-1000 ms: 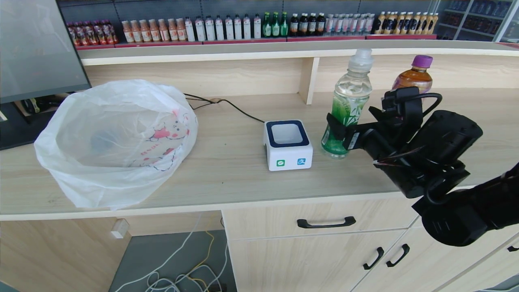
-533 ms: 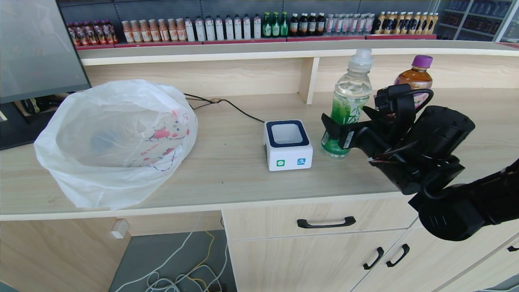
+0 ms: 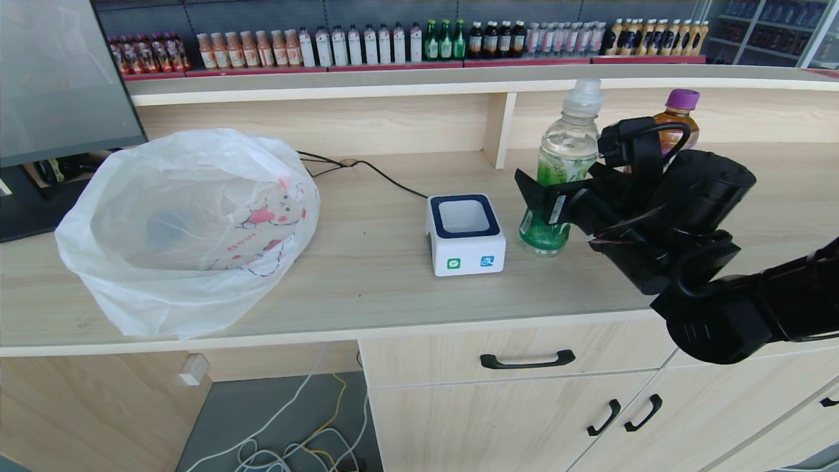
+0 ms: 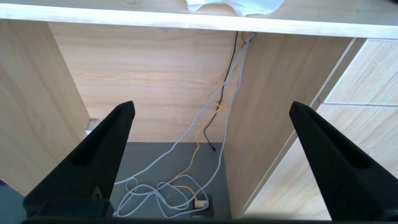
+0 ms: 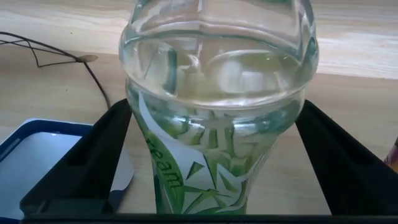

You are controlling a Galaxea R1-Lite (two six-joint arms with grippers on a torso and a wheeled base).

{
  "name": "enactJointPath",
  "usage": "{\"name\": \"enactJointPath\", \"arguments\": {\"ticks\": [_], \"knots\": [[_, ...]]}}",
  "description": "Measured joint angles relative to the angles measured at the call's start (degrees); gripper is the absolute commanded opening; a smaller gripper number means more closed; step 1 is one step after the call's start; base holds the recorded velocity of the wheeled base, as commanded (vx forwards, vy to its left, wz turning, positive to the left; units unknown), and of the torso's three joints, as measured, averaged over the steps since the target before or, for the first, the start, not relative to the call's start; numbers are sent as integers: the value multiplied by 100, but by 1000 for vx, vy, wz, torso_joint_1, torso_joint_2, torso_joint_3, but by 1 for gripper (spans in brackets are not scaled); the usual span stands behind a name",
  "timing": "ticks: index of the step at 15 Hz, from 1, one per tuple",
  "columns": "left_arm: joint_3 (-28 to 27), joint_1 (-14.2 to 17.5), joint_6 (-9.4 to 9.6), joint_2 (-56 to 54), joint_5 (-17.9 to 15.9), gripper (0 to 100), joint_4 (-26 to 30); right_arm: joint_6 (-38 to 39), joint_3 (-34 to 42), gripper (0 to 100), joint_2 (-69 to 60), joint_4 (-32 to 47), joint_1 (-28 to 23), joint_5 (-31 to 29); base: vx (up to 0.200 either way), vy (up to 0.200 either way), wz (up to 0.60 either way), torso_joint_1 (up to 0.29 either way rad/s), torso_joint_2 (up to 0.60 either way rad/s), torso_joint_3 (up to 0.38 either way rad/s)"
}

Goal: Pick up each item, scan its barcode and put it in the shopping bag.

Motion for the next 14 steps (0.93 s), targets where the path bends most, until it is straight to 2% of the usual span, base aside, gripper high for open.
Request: {"name": "enactJointPath", "arguments": {"ticks": [5, 11, 12, 14], "knots": [[0, 0, 0, 0, 2, 100, 0, -7, -380, 100, 61, 451, 0, -18, 0, 0, 0, 0, 0, 0], [0, 2, 0, 0, 2, 100, 0, -7, -494, 100, 74, 503, -9, -27, 0, 0, 0, 0, 0, 0], [0, 2, 0, 0, 2, 100, 0, -7, -490, 0, 77, 506, -13, -27, 0, 0, 0, 0, 0, 0], [0, 2, 0, 0, 0, 100, 0, -5, -482, 0, 78, 503, -11, -29, 0, 0, 0, 0, 0, 0]]}}
